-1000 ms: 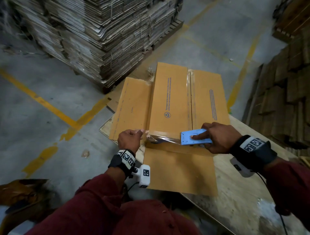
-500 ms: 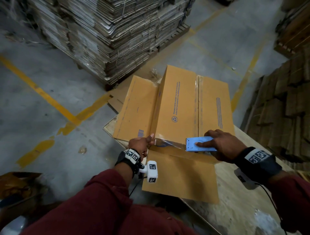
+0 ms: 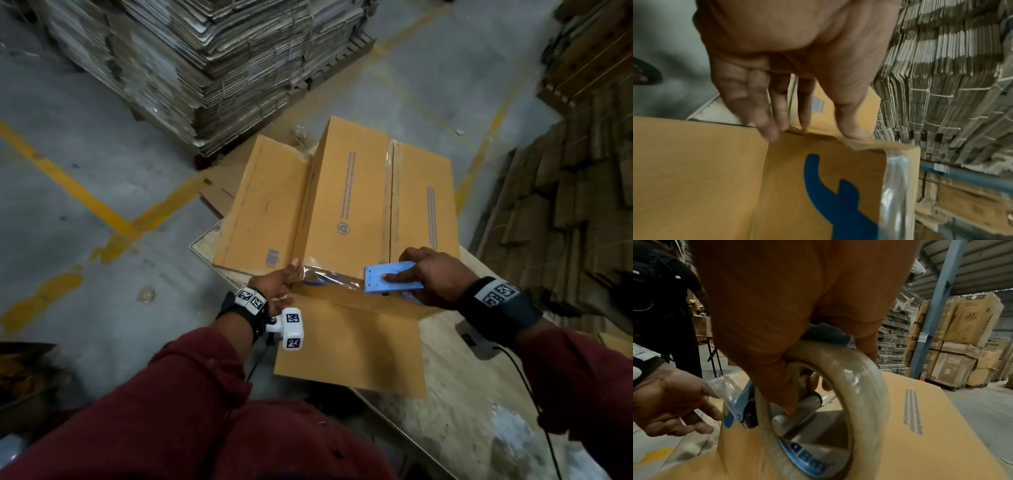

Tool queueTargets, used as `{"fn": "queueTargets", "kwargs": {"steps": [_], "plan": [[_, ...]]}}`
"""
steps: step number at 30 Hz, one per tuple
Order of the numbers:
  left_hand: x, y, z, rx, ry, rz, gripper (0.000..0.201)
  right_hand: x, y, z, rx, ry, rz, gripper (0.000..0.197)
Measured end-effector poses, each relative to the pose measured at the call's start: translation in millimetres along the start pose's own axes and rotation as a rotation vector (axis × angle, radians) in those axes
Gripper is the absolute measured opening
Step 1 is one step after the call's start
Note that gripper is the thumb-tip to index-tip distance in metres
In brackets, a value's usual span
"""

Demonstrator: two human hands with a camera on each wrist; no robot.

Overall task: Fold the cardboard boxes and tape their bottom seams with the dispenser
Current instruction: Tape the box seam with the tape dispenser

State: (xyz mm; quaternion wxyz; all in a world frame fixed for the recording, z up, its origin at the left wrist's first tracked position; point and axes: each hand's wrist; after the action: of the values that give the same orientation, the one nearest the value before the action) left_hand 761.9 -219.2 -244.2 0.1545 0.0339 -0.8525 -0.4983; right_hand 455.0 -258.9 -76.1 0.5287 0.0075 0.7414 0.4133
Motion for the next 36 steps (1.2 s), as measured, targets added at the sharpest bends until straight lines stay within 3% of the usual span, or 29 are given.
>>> {"fn": "queueTargets", "kwargs": {"steps": [2, 5, 6, 8, 10, 12, 14, 17, 19, 22, 26, 29, 32, 34, 36], "plan": [[-7.1, -0.7, 1.0, 0.129, -0.287, -0.229, 0.026, 1.2, -0.7, -1.0, 0.007, 0.017, -0.008, 0.048], [-8.1, 1.8, -0.6, 0.441, -0.294, -0.414, 0.013, 4.7, -0.7, -3.5, 0.004, 0.032, -0.042, 0.047], [-3.4, 1.9, -2.3, 0.553, -0.262, -0.421, 0.011, 5.0, -0.3, -3.0, 0.008, 0.026, -0.034, 0.047], [11.6, 4.5, -4.7, 0.638, -0.120, -0.257, 0.022, 1.6, 0.8, 0.3, 0.025, 0.025, -0.002, 0.047], [25.3, 12.2, -9.2, 0.596, -0.016, -0.027, 0.047, -3.2, 2.2, 2.9, 0.040, 0.045, 0.016, 0.046], [34.3, 22.8, -8.8, 0.511, -0.070, 0.139, 0.080, -7.3, 3.9, 4.2, 0.043, 0.026, 0.025, 0.045], [34.7, 31.5, -3.7, 0.456, -0.313, 0.130, 0.101, -7.3, 4.6, 4.5, 0.048, 0.017, 0.032, 0.046], [31.3, 38.2, 5.8, 0.407, -0.605, 0.013, 0.102, -8.3, 6.1, 6.3, 0.059, 0.000, 0.046, 0.048], [34.1, 45.1, 7.4, 0.466, -0.575, -0.077, 0.101, -8.1, 6.7, 5.4, 0.065, -0.010, 0.046, 0.048], [42.2, 48.1, 0.8, 0.542, -0.322, -0.114, 0.101, -5.1, 6.8, 5.3, 0.067, -0.018, 0.035, 0.048], [40.9, 24.5, -0.7, 0.424, -0.163, 0.019, 0.114, -6.8, 7.8, 7.7, 0.068, -0.017, 0.031, 0.049], [38.8, 36.7, -13.1, 0.329, -0.226, 0.065, 0.126, -8.5, 8.1, 7.5, 0.072, -0.037, 0.024, 0.050], [51.2, 71.6, -35.9, 0.428, -0.442, -0.075, 0.112, -8.0, 8.7, 5.7, 0.060, -0.041, 0.012, 0.049], [60.1, 93.2, -41.9, 0.623, -0.589, -0.194, 0.105, -7.5, 9.9, 5.1, 0.061, -0.052, 0.015, 0.049], [69.0, 104.8, -37.4, 0.833, -0.711, -0.186, 0.102, -7.0, 10.9, 5.6, 0.054, -0.051, 0.015, 0.049]]}}
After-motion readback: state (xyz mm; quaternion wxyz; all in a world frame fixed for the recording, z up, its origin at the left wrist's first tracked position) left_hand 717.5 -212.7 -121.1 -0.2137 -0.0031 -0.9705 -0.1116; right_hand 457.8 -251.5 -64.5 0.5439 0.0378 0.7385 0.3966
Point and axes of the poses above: each hand's wrist, its own y-axis away from the middle knuckle, its own x-axis out of the palm, z = x × y, and after that the axes turned 5 degrees about z, right-handed
